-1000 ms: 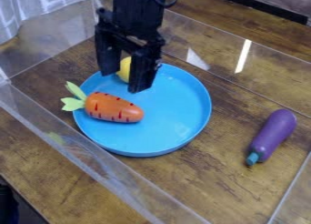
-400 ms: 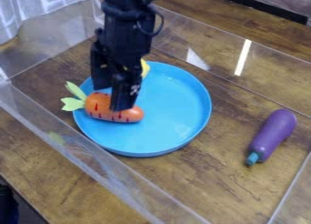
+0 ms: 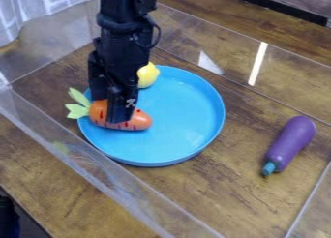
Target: Move the carrot to the right side
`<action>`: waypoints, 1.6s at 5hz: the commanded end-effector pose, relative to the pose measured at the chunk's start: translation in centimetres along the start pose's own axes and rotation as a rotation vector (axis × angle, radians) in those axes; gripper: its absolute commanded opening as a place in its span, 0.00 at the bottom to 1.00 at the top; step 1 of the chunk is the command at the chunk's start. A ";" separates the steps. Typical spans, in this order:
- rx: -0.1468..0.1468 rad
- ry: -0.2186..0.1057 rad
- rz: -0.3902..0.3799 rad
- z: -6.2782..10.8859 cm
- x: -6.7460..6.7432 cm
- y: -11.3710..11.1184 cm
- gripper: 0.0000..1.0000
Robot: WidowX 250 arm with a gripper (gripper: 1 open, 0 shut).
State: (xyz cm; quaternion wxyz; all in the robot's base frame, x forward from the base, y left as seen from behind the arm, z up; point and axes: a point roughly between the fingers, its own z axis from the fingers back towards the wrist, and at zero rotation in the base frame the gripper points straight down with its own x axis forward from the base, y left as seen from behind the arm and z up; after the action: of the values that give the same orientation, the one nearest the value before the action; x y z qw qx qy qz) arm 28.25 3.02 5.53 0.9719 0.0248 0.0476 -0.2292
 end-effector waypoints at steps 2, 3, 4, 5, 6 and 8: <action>0.012 -0.031 0.000 -1.1 0.1 1.6 1.00; 0.011 -0.034 0.000 -2.0 0.2 1.9 1.00; 0.015 -0.038 -0.008 -2.8 0.3 2.1 1.00; 0.016 -0.042 -0.013 -3.0 0.4 2.3 0.00; 0.021 -0.053 -0.018 -3.2 0.3 2.5 0.00; 0.032 -0.077 -0.028 -3.6 0.1 3.0 0.00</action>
State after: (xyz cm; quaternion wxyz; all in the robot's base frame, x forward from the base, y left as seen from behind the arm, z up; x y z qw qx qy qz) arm 29.36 5.16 1.97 0.9676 0.0285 0.0118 -0.2507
